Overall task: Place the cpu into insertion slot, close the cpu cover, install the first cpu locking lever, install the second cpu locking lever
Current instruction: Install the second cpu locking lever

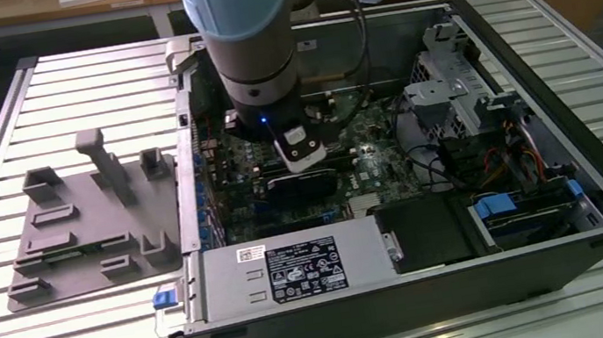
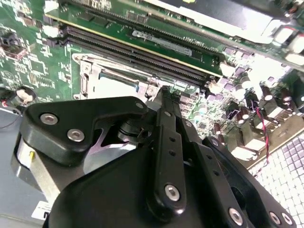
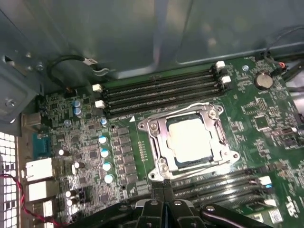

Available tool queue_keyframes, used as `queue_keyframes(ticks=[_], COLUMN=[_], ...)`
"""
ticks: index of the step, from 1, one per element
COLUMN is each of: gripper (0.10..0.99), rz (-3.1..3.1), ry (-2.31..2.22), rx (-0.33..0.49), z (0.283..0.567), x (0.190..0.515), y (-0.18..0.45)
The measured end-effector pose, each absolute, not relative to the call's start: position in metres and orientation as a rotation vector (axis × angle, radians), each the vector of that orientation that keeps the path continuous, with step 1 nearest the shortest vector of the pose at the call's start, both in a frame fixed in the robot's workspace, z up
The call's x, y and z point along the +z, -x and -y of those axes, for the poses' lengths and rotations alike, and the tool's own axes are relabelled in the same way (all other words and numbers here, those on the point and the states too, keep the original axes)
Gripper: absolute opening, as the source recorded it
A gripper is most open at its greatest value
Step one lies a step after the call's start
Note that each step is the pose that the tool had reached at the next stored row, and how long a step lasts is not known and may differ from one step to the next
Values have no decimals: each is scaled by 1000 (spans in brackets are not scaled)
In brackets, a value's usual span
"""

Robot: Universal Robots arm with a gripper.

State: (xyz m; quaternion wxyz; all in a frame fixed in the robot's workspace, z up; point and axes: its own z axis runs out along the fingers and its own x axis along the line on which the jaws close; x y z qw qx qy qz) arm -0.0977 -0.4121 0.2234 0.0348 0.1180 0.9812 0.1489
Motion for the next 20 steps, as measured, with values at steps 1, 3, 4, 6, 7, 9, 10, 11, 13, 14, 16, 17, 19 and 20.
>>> queue_keyframes(ticks=[1, 3, 4, 6, 7, 9, 10, 11, 13, 14, 16, 17, 19, 20], gripper=[102, 102, 102, 102, 102, 102, 102, 102, 102, 102, 102, 102, 102, 102], rz=[-3016, -3015, -3014, -3013, -3013, -3013, -3012, -3012, -3012, -3012, -3012, -3013, -3013, -3014], ry=[-366, -374, -377, -382, -383, -385, -387, -388, -391, -392, -394, -394, -394, -393], rx=[450, 438, 435, 433, 433, 432, 430, 428, 425, 421, 406, 396, 381, 376], z=[412, 412, 412, 412, 412, 412, 412, 412, 412, 412, 411, 410, 407, 405], x=[224, 225, 225, 225, 225, 225, 225, 225, 225, 225, 225, 225, 225, 225], y=[97, 96, 95, 92, 89, 85, 82, 80, 75, 73, 70, 69, 67, 67])
